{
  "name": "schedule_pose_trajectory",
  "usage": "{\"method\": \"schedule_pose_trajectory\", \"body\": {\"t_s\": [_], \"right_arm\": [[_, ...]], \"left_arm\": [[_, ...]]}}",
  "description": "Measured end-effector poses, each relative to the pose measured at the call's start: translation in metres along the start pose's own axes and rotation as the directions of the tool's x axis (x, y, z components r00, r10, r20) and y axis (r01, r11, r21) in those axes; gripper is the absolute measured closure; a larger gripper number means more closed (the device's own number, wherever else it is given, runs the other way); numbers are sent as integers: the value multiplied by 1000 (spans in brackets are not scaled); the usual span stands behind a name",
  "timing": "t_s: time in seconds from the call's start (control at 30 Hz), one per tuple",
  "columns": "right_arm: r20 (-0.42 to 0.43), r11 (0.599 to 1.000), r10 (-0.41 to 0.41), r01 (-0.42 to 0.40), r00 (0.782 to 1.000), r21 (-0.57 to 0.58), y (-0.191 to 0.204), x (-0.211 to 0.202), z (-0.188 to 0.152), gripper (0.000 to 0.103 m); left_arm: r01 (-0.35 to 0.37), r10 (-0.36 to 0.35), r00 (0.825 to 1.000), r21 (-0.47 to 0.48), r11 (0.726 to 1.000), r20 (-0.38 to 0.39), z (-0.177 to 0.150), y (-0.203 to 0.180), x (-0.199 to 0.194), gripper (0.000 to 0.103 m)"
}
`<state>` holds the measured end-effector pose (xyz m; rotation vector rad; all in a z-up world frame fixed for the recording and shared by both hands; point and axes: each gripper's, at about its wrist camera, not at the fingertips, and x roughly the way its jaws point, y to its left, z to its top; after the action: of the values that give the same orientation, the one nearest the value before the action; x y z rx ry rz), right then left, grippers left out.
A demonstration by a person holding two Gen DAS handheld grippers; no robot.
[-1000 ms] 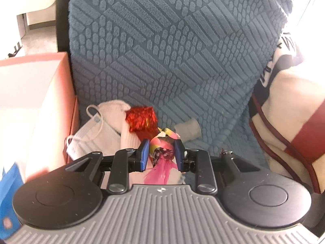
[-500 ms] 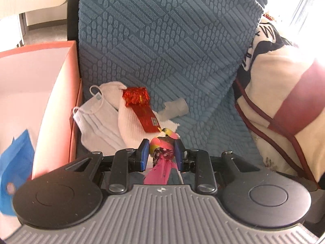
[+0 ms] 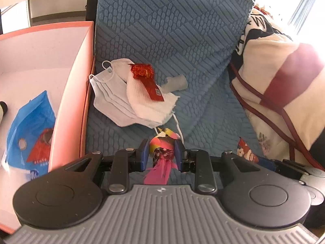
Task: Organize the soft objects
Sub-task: 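Lift the pink-feathered toy and red candy packet off the seat with both grippers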
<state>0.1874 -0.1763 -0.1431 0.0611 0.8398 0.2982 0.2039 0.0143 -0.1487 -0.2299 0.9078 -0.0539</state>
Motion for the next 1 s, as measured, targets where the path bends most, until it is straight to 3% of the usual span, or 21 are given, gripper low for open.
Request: {"method": "schedule_pose_trajectory", "body": {"t_s": [0.23,0.47,0.73,1.0], "right_arm": [[20,1000,0,-1,1000,5,9,-18,-11,67],[-12,999,-25,25,1000,44,5,-24,-17,67],[-33,999,-11,12,999,37,10,-34,-23,67],[-9,1000,10,-9,1000,24,14,-54,-18,67]], "left_arm": [[-2,2,1000,-16,1000,11,-13,2,-14,72],[4,-4,1000,29,1000,2,-14,-5,-15,72],[29,-29,999,5,1000,-20,-28,-5,-26,72],[11,-11,1000,-6,1000,2,-19,-8,-56,72]]}}
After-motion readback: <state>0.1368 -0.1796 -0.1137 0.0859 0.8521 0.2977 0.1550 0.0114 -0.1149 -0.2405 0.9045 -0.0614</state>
